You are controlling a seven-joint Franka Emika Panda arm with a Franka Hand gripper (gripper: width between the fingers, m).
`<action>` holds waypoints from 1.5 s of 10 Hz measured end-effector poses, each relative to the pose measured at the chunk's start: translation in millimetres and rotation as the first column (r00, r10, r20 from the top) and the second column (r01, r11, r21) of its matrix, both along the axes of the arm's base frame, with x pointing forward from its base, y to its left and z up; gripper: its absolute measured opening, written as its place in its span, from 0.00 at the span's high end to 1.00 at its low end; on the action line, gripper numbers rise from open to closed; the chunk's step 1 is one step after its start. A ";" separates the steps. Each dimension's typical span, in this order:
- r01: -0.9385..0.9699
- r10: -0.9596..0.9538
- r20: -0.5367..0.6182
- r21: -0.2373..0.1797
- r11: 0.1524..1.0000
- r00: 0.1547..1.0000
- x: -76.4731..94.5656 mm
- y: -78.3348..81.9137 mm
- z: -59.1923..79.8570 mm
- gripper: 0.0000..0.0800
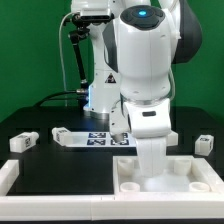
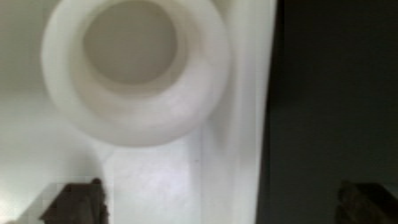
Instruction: Assemble square table
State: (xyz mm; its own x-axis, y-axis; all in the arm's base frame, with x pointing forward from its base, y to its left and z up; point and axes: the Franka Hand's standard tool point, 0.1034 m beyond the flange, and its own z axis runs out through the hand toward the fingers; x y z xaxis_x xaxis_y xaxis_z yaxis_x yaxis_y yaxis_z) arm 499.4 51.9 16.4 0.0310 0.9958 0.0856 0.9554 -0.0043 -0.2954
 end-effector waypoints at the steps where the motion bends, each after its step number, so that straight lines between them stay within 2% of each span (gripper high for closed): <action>1: 0.000 0.000 0.000 0.000 1.000 1.000 0.0 0.0 0.0 0.19; 3: 0.016 -0.016 -0.001 -0.006 1.000 1.000 -0.9 0.1 1.1 0.19; 5: 0.133 -0.133 -0.003 -0.070 0.989 0.991 -22.0 1.6 23.9 0.19; 6: 0.215 -0.216 0.003 -0.106 0.971 0.976 -27.1 7.0 33.0 0.19; 7: 0.329 -0.331 0.012 -0.150 0.932 0.944 -30.1 22.3 42.1 0.19; 8: 0.453 -0.457 0.023 -0.194 0.870 0.889 -30.3 40.0 43.0 0.19; 9: 0.473 -0.476 0.031 -0.192 0.860 0.879 -27.7 44.8 40.2 0.19; 11: 0.561 -0.567 0.041 -0.220 0.798 0.823 -28.2 44.0 39.7 0.19; 13: 0.661 -0.671 0.059 -0.255 0.706 0.739 -28.9 45.6 40.0 0.19; 14: 0.776 -0.795 0.094 -0.316 0.546 0.599 -33.7 53.1 43.2 0.19; 15: 0.823 -0.853 0.115 -0.357 0.442 0.508 -39.3 61.3 47.2 0.19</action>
Offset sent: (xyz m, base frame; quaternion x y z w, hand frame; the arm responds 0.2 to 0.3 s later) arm -0.0352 -0.0005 0.0318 -0.0132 -0.0125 0.1039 0.9944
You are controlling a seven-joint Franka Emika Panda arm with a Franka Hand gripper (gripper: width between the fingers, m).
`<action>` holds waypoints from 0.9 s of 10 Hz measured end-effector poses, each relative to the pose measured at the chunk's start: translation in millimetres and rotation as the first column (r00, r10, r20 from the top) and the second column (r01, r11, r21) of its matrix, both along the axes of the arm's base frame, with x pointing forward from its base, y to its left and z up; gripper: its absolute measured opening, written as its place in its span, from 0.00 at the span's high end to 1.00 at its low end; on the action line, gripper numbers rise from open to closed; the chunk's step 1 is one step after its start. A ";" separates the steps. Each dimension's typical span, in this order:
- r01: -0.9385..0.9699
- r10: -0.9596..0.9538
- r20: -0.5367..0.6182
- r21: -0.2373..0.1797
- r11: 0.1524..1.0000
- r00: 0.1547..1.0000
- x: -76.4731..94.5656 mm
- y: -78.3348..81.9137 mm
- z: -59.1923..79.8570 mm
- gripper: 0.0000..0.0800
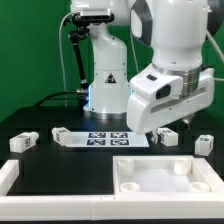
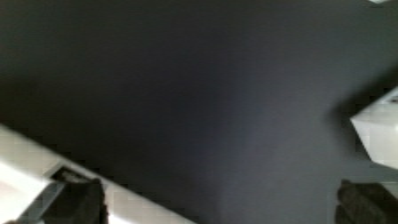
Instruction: Assemble square table
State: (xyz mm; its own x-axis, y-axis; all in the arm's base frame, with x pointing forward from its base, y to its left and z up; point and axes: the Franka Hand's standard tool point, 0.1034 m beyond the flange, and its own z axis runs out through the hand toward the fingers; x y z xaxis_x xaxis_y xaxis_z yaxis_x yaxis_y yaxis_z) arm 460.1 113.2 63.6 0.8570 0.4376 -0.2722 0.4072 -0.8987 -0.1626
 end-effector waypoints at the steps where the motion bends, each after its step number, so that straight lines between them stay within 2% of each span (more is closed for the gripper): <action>1: 0.175 -0.176 -0.027 -0.043 0.984 0.984 -4.6 11.3 -1.2 0.19; 3: 0.350 -0.356 -0.048 -0.099 0.931 0.933 -3.9 26.5 -13.1 0.19; 6: 0.471 -0.480 -0.037 -0.147 0.870 0.876 -3.6 28.6 -13.0 0.19; 7: 0.544 -0.556 -0.038 -0.169 0.822 0.830 -5.1 33.1 -13.3 0.19; 8: 0.642 -0.662 -0.052 -0.196 0.741 0.748 -8.9 43.3 -14.2 0.19; 9: 0.683 -0.703 -0.045 -0.201 0.702 0.710 -10.1 52.7 -15.3 0.19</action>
Offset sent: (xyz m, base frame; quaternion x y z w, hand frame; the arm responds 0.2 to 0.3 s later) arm 0.0000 0.0000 0.0000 0.0000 0.0000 0.1938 0.9810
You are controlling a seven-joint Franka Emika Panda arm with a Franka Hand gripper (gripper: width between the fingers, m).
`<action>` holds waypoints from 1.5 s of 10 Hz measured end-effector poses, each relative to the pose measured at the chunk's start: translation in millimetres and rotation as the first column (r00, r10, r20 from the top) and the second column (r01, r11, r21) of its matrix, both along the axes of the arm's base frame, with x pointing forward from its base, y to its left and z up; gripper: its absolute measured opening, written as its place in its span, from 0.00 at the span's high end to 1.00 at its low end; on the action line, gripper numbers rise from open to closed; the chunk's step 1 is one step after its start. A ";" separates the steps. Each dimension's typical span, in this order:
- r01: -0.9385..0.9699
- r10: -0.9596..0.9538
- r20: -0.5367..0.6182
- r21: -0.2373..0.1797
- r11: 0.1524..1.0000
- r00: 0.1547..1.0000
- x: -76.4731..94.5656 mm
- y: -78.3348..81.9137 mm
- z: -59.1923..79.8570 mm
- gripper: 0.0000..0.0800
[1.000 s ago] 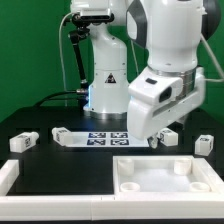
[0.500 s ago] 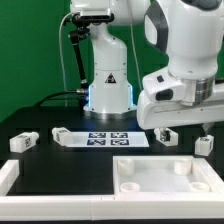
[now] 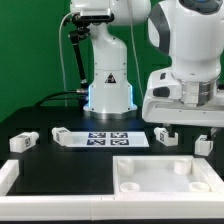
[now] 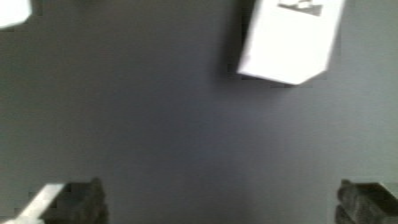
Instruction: Assemble square table
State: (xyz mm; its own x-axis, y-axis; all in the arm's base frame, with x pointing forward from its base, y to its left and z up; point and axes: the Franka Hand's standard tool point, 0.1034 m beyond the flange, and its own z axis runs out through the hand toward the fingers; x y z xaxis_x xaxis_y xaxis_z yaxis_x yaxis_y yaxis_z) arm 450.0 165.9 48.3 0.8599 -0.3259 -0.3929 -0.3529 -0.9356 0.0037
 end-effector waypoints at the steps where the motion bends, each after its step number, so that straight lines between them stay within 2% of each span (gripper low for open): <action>1: 0.066 -0.066 0.004 0.035 0.997 0.998 -2.9 10.3 -3.5 0.19; 2: 0.134 -0.133 -0.012 0.075 0.988 0.991 -4.8 10.7 -6.0 0.19; 4: 0.118 -0.116 -0.032 0.081 0.990 0.993 -7.9 9.8 -5.9 0.19; 5: 0.114 -0.105 -0.083 0.102 0.988 0.991 -10.8 8.4 -7.6 0.19; 7: 0.137 -0.083 -0.246 0.213 0.967 0.966 -19.1 8.1 -15.3 0.19; 8: 0.144 -0.060 -0.320 0.248 0.958 0.946 -18.2 4.2 -20.1 0.19; 9: 0.154 -0.055 -0.367 0.245 0.957 0.929 -18.8 1.4 -24.0 0.19; 10: 0.139 -0.029 -0.413 0.238 0.961 0.910 -21.0 3.9 -22.0 0.19; 12: 0.141 -0.027 -0.413 0.250 0.958 0.910 -20.4 5.4 -24.1 0.19; 15: 0.187 -0.053 -0.456 0.254 0.949 0.888 -43.0 29.5 -36.6 0.19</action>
Offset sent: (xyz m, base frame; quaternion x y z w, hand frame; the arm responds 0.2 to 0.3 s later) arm 0.0000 0.0000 0.0000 0.0000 0.0000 0.0000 1.0000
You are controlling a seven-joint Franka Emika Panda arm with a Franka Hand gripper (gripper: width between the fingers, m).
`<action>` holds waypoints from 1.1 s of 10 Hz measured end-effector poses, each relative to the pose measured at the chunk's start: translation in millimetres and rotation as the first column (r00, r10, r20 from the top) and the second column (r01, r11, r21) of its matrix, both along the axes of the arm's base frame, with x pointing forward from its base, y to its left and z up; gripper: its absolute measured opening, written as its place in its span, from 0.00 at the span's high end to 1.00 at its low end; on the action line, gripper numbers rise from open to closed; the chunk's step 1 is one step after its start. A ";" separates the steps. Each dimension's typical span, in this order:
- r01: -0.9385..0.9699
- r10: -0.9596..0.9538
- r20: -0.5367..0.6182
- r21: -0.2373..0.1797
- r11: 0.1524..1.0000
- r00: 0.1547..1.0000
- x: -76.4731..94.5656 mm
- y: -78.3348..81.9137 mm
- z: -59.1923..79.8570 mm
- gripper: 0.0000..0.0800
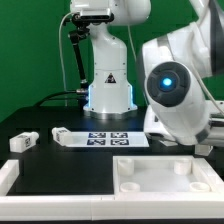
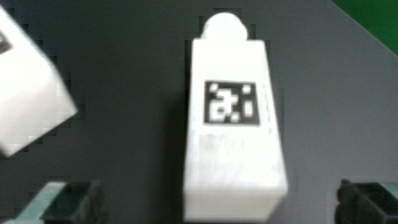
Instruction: Assemble square table
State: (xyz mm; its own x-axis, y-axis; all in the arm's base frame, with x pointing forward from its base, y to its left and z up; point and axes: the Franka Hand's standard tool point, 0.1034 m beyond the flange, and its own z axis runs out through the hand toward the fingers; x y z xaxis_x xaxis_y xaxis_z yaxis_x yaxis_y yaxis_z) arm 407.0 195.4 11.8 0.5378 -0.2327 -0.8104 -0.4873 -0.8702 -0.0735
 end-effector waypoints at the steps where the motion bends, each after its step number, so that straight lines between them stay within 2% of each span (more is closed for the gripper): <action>1: 0.025 -0.024 -0.030 0.016 1.000 0.999 -9.7 8.3 -3.8 0.19; 2: -0.005 0.005 -0.023 0.016 1.000 1.000 -12.9 16.0 -3.6 0.19; 4: -0.006 0.006 -0.020 0.018 1.000 1.000 -12.0 15.1 -3.8 0.22; 6: -0.007 0.007 -0.020 0.018 1.000 1.000 -12.3 15.5 -3.9 0.64; 11: -0.007 0.007 -0.020 0.018 1.000 1.000 -12.4 15.4 -4.0 0.64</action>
Offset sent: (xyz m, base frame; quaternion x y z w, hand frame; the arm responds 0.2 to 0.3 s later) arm 0.0000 0.0000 0.0000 0.0000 0.0000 0.0000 1.0000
